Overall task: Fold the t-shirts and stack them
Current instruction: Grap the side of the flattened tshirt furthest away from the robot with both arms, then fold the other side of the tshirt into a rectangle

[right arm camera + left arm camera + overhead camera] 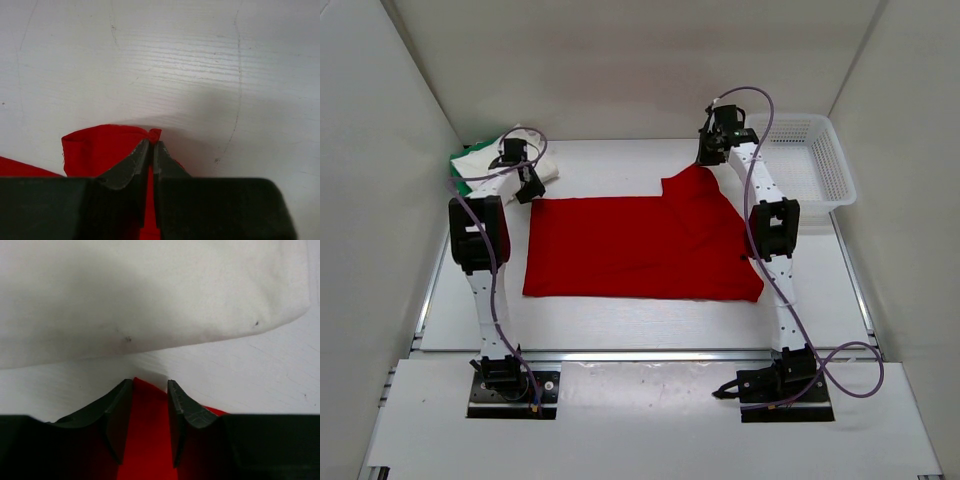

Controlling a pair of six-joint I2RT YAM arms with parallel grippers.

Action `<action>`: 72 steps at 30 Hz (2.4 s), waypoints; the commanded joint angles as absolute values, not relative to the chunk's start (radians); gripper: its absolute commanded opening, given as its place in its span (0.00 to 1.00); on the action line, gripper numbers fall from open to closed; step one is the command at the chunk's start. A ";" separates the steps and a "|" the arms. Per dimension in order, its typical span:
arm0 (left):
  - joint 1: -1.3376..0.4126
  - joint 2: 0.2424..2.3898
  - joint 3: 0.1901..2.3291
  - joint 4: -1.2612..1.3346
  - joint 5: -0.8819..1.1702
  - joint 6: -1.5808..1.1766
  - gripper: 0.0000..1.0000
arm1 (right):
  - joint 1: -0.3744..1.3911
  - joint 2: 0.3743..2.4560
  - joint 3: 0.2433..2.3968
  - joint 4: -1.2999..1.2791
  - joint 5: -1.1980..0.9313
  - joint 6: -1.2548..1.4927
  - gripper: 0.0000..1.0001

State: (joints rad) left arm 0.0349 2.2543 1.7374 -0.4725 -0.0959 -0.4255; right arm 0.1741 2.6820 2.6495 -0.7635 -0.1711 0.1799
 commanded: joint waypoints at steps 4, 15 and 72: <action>0.020 2.301 1.844 -0.584 -0.126 -0.405 0.32 | 0.167 2.608 2.715 -0.758 -0.195 0.177 0.00; 0.035 2.194 1.717 -0.488 -0.103 -0.446 0.00 | 0.161 2.577 2.712 -0.784 -0.198 0.169 0.00; 0.252 1.566 0.789 -0.106 0.402 -0.752 0.01 | 0.132 0.953 0.453 -0.344 -0.083 0.511 0.00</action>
State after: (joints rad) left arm 0.2375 1.5688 0.8085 -0.1848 0.3027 -0.6815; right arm 0.1501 0.9867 0.4854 -0.3897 -0.0769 0.4534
